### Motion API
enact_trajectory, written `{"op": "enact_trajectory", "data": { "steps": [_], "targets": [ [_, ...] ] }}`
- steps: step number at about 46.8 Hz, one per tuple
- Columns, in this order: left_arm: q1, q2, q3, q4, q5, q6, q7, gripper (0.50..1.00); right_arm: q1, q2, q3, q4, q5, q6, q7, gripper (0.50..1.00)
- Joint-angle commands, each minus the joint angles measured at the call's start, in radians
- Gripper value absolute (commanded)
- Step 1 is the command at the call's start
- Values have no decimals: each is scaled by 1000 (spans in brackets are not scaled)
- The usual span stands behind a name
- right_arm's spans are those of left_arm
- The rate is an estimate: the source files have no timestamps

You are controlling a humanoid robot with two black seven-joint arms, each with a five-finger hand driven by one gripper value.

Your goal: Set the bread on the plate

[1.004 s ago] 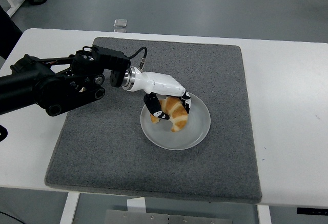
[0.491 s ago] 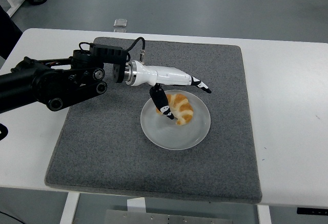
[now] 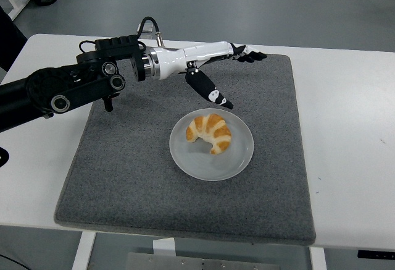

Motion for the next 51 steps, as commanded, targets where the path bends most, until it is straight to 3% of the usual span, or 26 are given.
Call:
{"op": "enact_trajectory", "data": {
  "steps": [1, 12, 18, 27, 33, 42, 51],
  "targets": [
    [2, 3, -28, 33, -186, 22, 0, 992, 0, 0, 0, 0, 0, 0, 0, 952],
    [2, 3, -43, 120, -752, 92, 0, 992, 0, 0, 0, 0, 1, 0, 0, 952],
    [0, 1, -105, 175, -925, 191, 2, 992, 0, 0, 0, 0, 0, 0, 0, 952],
    [48, 9, -175, 224, -1002, 200, 8, 992, 0, 0, 0, 0, 1, 0, 0, 952],
    [89, 6, -221, 235, -1071, 212, 46, 992, 0, 0, 0, 0, 0, 0, 0, 952],
    [92, -12, -228, 258, -1130, 339, 132, 992, 0, 0, 2, 0, 0, 0, 0, 952],
    [95, -46, -278, 315, -1139, 339, 130, 994, 0, 0, 0, 0, 1, -2, 0, 952]
  ]
}}
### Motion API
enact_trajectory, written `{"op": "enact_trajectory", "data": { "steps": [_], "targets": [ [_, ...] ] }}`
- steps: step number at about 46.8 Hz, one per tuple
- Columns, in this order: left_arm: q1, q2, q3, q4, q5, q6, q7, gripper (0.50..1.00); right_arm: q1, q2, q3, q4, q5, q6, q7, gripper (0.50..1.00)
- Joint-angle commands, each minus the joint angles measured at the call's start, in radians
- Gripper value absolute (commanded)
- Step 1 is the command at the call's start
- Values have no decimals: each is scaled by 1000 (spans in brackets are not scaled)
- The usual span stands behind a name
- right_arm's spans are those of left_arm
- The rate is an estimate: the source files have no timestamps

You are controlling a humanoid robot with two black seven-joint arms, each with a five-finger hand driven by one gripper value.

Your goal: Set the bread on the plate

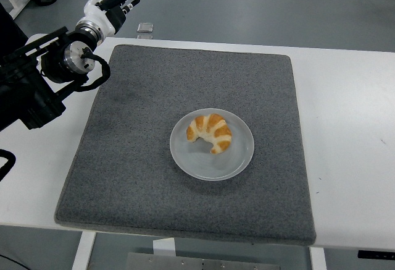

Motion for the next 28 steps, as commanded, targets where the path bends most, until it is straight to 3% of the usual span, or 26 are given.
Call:
{"op": "enact_trajectory", "data": {
  "steps": [1, 8, 16, 21, 28],
  "targets": [
    [9, -15, -44, 25, -3, -3, -3, 996, 0, 0, -3, 0, 1, 1, 0, 954],
    [61, -54, -127, 51, 14, -3, -30, 1000, 0, 0, -2, 0, 3, 4, 0, 952],
    [87, -74, -126, 63, 14, -14, -124, 1000, 0, 0, -3, 0, 3, 7, 0, 952],
    [92, -81, -121, 82, 15, -3, -131, 1000, 0, 0, -3, 0, 1, 7, 0, 952],
    [90, -146, -127, 189, 15, 15, -144, 1000, -1, 0, -3, 0, 1, 4, 0, 952]
  ]
}}
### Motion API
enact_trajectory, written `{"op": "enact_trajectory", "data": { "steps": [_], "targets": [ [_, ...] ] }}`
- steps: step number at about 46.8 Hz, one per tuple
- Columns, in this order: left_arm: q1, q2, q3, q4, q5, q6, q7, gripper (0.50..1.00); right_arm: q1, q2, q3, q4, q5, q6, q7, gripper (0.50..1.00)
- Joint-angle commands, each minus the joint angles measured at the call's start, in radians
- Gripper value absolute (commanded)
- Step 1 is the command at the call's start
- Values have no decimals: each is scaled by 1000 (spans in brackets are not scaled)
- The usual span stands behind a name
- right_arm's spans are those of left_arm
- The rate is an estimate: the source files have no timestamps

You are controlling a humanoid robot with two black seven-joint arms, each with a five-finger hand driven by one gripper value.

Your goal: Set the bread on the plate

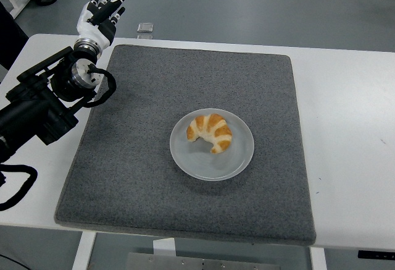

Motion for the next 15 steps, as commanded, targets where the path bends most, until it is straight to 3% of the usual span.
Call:
{"op": "enact_trajectory", "data": {
  "steps": [1, 15],
  "targets": [
    [0, -18, -1, 49, 0, 4, -2, 1000, 0, 0, 0, 0, -1, 2, 0, 952],
    [3, -33, 7, 55, 0, -5, -4, 1000, 0, 0, 2, 11, 1, 8, 0, 952]
  ]
}}
